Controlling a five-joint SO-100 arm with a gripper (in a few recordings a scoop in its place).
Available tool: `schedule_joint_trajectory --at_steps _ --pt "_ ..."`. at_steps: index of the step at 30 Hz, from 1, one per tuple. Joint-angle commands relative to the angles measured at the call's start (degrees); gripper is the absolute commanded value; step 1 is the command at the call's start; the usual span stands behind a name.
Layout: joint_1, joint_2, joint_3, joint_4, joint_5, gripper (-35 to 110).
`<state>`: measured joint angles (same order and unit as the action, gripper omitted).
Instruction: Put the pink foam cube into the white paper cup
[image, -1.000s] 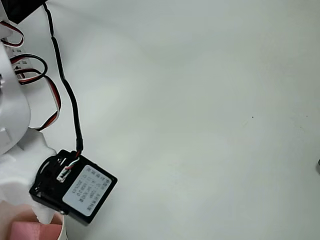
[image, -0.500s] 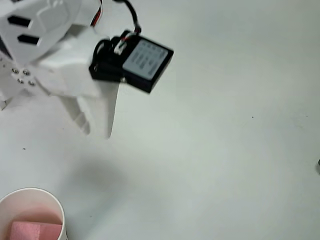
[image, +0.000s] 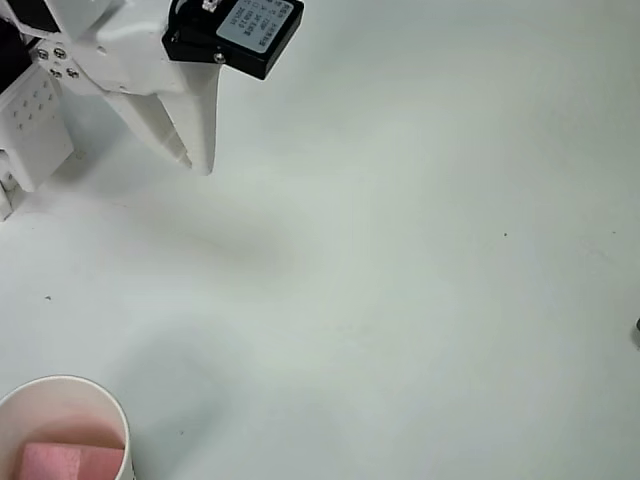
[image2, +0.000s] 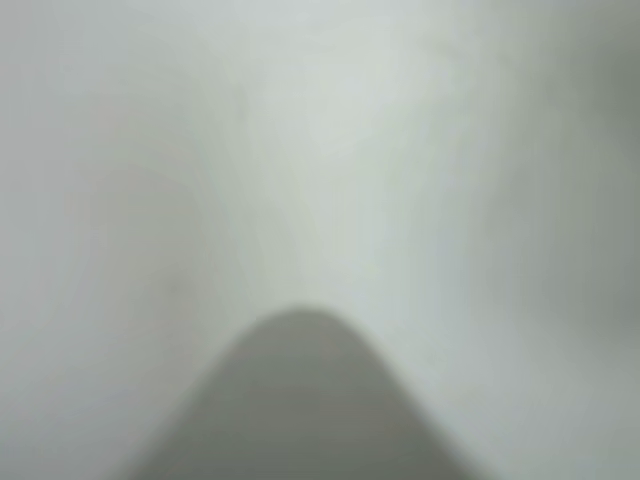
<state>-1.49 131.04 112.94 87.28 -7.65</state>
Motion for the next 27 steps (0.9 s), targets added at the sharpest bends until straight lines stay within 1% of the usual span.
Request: schedule_joint_trajectory --at_steps 1,3,6,11,17,22,27 --pt "-0.88 6.42 5.36 -9.93 -0.53 0" --pt "-0.79 7.56 9.76 -16.35 -1.32 0" --pt "0.26 7.29 11.78 -20.65 -2.2 0" --pt "0.26 9.4 21.18 -33.75 -0.97 0" --pt "0.26 11.78 27.86 -38.5 0.18 0" --pt "1.23 18.9 37.53 -44.47 1.49 0" --pt "2.11 26.02 44.3 -44.56 2.02 0"
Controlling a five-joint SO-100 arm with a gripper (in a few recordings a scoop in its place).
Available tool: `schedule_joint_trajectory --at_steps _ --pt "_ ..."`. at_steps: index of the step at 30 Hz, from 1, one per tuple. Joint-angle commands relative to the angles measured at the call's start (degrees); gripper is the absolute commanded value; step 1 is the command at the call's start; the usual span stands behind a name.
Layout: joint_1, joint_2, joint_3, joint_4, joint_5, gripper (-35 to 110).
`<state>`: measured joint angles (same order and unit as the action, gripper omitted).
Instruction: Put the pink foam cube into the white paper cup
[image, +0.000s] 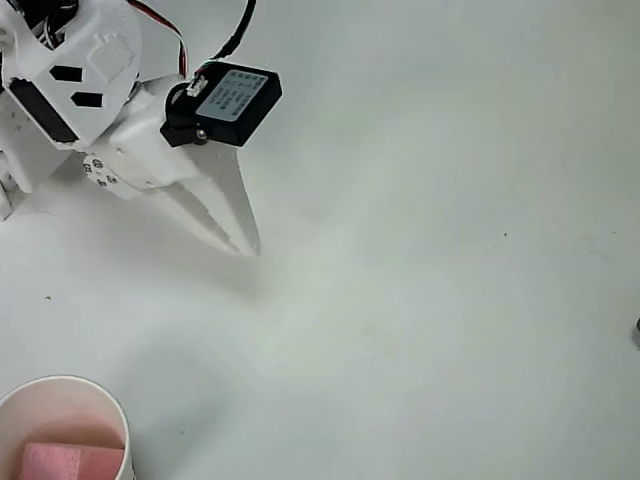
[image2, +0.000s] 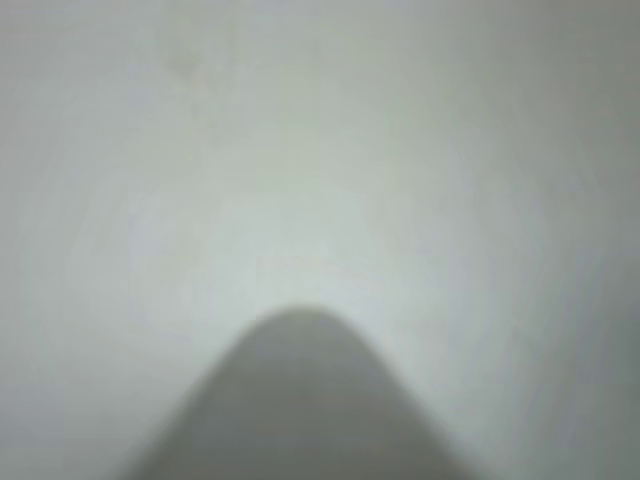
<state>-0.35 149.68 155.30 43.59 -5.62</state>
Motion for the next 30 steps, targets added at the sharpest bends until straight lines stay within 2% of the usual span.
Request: schedule_joint_trajectory --at_steps 1,6,10,20,30 --pt "1.14 10.2 3.78 -0.88 0.09 0" --pt "3.16 27.95 13.45 0.09 0.18 0" --pt "3.52 39.99 17.93 7.12 0.18 0" --pt "3.52 40.08 20.04 7.65 0.0 0" --pt "5.27 39.99 20.04 26.63 0.62 0"
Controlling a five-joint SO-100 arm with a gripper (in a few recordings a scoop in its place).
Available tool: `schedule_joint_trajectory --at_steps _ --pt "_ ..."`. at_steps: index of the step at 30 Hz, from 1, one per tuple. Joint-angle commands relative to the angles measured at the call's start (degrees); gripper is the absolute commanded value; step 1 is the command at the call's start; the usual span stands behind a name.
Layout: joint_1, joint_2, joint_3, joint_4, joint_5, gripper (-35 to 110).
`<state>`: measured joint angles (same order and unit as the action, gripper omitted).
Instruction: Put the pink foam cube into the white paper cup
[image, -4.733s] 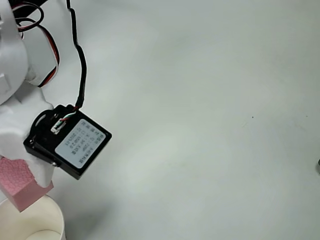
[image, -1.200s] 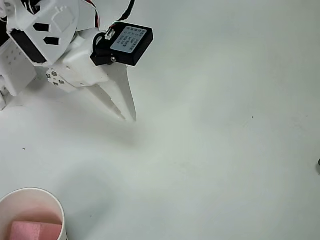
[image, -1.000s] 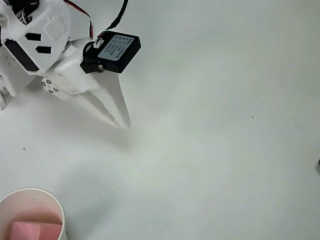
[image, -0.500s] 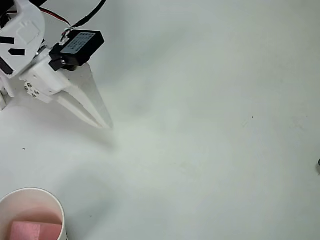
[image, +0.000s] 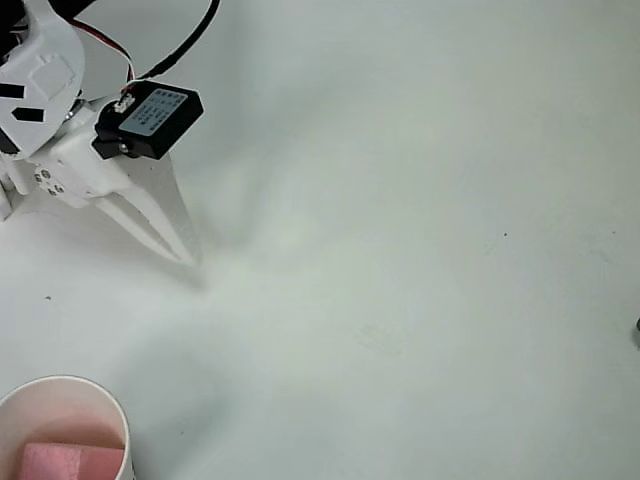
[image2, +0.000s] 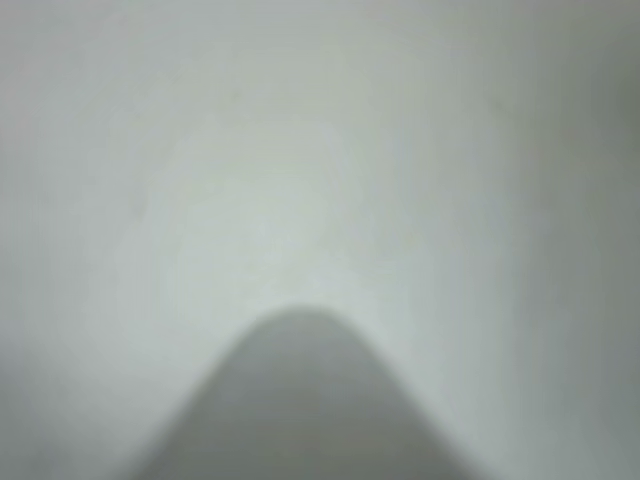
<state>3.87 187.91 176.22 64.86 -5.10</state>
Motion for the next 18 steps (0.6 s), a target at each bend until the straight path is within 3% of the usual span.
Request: schedule_joint_trajectory --at_steps 1,13,18 --pt "1.05 1.76 -0.88 7.12 0.97 0" --pt "-4.13 1.76 -0.88 9.49 2.72 0" --pt "-3.96 1.76 -0.88 10.02 -2.81 0"
